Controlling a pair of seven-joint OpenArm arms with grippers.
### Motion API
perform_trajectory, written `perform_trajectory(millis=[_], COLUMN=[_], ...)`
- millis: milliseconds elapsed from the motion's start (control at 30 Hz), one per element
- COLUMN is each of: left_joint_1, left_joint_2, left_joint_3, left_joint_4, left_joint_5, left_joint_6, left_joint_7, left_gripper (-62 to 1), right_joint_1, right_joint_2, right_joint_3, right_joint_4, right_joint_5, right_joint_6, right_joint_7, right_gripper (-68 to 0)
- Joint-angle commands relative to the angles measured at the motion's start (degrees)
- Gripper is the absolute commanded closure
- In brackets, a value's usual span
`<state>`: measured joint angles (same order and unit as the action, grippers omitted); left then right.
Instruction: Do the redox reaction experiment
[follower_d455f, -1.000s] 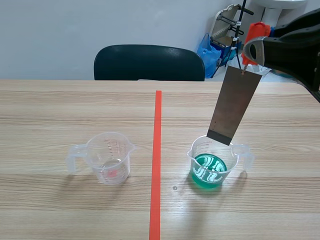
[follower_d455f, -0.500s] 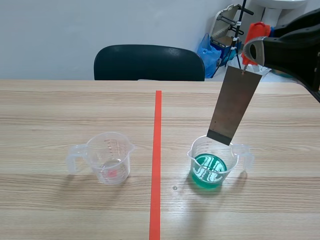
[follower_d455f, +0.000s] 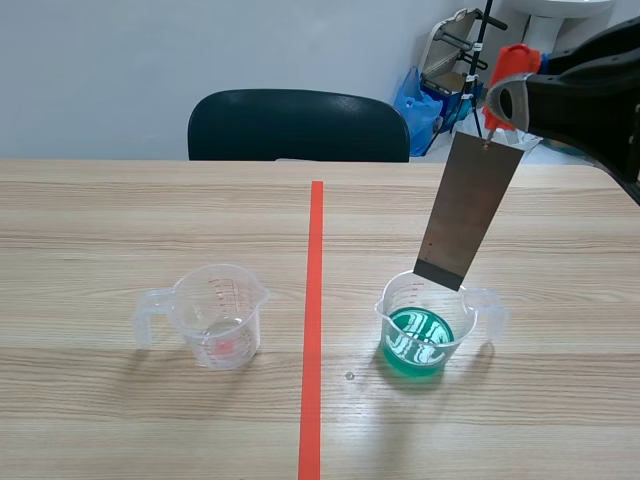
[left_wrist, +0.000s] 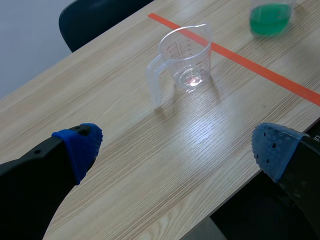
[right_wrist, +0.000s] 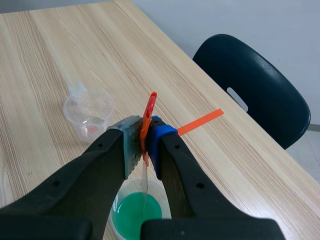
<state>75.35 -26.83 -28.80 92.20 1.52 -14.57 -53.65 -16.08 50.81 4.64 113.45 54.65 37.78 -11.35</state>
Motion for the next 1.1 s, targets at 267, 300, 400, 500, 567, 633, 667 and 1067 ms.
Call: perform_trajectory(millis=[267,300,400,500,567,633,667,1067], left_joint_1=[0.1,0.1,0.1,0.1,0.1,0.1,0.1,0.1], left_joint_2=[0.4,0.4,0.4,0.4,0.4,0.4,0.4,0.4], left_joint_3=[0.3,0.3,0.3,0.3,0.3,0.3,0.3,0.3], left_joint_4=[0.9,0.9,0.9,0.9,0.9,0.9,0.9,0.9], left_joint_5=[-0.4,-0.4,-0.4,-0.4,-0.4,-0.4,-0.4,-0.4], left_joint_6=[0.1,0.1,0.1,0.1,0.1,0.1,0.1,0.1], left_joint_7=[-0.9,-0.9,-0.9,-0.9,-0.9,-0.9,-0.9,-0.9], left_gripper=[-62.3,-62.3,-62.3,-62.3,-62.3,-62.3,-62.3,-62.3], right_joint_1=[0.7,0.7,0.7,0.7,0.7,0.7,0.7,0.6], right_joint_2=[0.3,0.3,0.3,0.3,0.3,0.3,0.3,0.3], right_joint_3=[0.3,0.3,0.3,0.3,0.3,0.3,0.3,0.2], right_joint_4=[0.4,0.4,0.4,0.4,0.4,0.4,0.4,0.2], right_joint_5=[0.7,0.7,0.7,0.7,0.7,0.7,0.7,-0.9], right_joint_6=[-0.2,-0.2,-0.2,-0.2,-0.2,-0.2,-0.2,-0.2], right_joint_7=[1.2,1.2,1.2,1.2,1.2,1.2,1.2,1.3], right_gripper=[-0.6,-0.6,-0.6,-0.6,-0.6,-0.6,-0.6,-0.7])
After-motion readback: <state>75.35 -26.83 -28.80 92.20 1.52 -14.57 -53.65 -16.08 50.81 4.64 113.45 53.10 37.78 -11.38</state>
